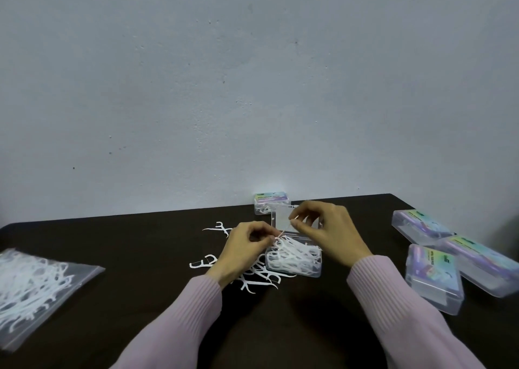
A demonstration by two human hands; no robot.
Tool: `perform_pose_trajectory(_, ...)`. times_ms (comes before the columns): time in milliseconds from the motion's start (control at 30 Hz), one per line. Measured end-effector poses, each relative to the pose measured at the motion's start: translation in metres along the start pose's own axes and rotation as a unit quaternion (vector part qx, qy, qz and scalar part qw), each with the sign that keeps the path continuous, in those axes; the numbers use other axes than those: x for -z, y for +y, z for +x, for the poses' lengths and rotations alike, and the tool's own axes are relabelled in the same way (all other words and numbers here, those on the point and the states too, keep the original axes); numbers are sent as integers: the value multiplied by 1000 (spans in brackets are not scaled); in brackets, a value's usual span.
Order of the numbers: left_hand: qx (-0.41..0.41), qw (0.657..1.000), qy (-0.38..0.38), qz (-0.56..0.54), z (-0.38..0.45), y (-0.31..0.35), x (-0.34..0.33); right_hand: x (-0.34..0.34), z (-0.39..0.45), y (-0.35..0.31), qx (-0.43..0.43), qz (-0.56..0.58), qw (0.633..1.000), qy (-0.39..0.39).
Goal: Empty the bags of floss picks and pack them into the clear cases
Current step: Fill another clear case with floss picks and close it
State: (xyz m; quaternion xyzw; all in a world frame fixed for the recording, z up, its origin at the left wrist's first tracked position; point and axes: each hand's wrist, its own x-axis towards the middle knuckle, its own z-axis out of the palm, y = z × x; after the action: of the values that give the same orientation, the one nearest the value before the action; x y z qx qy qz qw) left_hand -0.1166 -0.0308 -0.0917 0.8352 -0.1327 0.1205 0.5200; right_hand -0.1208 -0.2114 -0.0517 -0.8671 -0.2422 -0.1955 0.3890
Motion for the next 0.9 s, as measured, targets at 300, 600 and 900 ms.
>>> perform_pose_trajectory(300,-6,999,39,0,3,-2,1,8,0,7,-81,90,992,27)
perform_pose_trajectory(600,-25,991,40,125,-4,-1,3,8,-2,18,-116,-15,992,-39)
perform_pose_trajectory(900,-117,964,-5,237,-4,-2,-2,16,-4,14,-102,-150,976,-118)
